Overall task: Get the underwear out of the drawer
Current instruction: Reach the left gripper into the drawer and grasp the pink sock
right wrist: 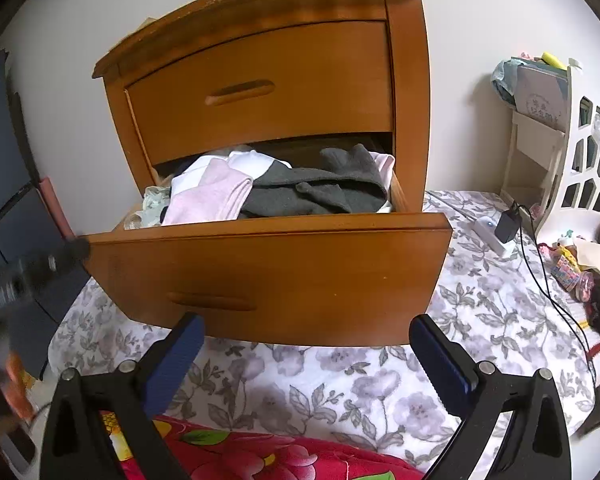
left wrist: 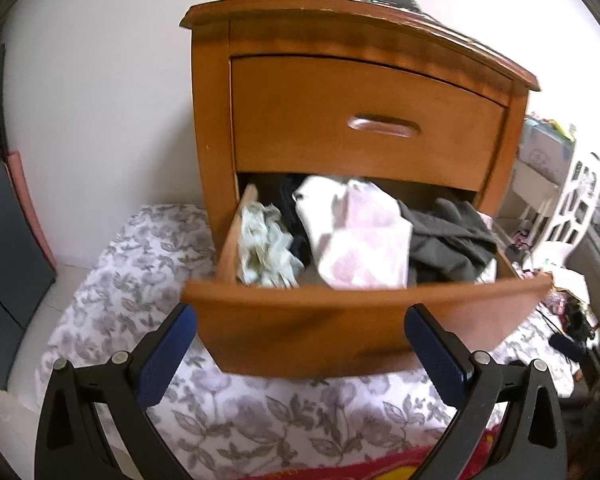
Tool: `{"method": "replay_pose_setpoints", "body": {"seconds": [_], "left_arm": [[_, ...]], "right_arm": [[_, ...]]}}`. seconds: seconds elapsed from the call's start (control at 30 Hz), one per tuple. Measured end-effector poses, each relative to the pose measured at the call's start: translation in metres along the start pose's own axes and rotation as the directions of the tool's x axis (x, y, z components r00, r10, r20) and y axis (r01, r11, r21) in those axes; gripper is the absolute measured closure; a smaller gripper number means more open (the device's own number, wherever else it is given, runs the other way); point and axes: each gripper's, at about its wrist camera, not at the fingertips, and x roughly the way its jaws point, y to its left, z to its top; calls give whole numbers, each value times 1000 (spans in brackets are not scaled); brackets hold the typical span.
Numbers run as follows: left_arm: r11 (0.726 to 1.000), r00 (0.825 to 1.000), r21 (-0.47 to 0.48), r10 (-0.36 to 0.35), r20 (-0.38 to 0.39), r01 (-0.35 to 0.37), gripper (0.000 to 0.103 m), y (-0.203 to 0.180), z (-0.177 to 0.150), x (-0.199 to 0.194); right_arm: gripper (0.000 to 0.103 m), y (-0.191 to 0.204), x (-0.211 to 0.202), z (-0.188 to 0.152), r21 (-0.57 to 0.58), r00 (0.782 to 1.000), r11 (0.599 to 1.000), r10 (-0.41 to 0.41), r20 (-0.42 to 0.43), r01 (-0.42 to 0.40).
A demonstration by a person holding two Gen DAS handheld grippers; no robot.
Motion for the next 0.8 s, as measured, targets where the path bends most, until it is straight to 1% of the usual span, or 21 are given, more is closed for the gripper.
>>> {"method": "replay_pose_setpoints", "body": {"seconds": [0.03,0.07,0.1,0.13,0.17,0.33,0.47,0.53,0.6,0.63,0.67,0.73,0.8], "left_arm": [[999,999,-2,32,-18,-32,0,0,7,4],[999,998,-13,49,-30,-49,0,1,14,8],[999,999,-31,35,-38,-36,0,2,18,11],[999,998,-47,5,-57,-8,0,2,22,16],[999,996,-53,-14,-87,10,0,2,26,22],[1000,986,12,-24,-163,26,0,-14,47,44],[999,969,11,-42,-242,47,1,-22,66,64],[999,965,30,-27,-261,36,3,-27,76,73],[997,962,72,4,-274,16,10,-34,85,80],[997,959,83,13,-283,10,12,-37,89,84],[996,955,83,13,-296,13,15,-39,92,89],[996,946,79,-3,-323,30,15,-44,96,97],[994,940,100,-3,-342,39,15,-53,99,105]], "right_arm": [[0,-1,0,0,7,1000,1000,-4,1,4],[0,-2,1,-1,14,1000,1000,-7,-1,7],[0,-3,2,-1,17,1000,1000,-11,-7,11],[0,-4,4,-1,20,1000,1000,-16,-19,17],[0,-4,6,-2,24,999,999,-22,-33,23],[0,-7,8,-4,34,999,999,-28,-44,29],[0,-8,11,-5,34,998,999,-21,-57,23],[0,-9,12,-5,40,998,999,-15,-61,18],[0,-10,13,-4,47,998,999,-9,-66,12],[0,-10,14,-4,49,997,999,-5,-71,9],[0,-10,15,-5,50,997,999,-2,-74,6],[0,-11,16,-5,52,997,999,1,-81,3],[0,-11,17,-5,51,996,999,6,-85,-1]]}}
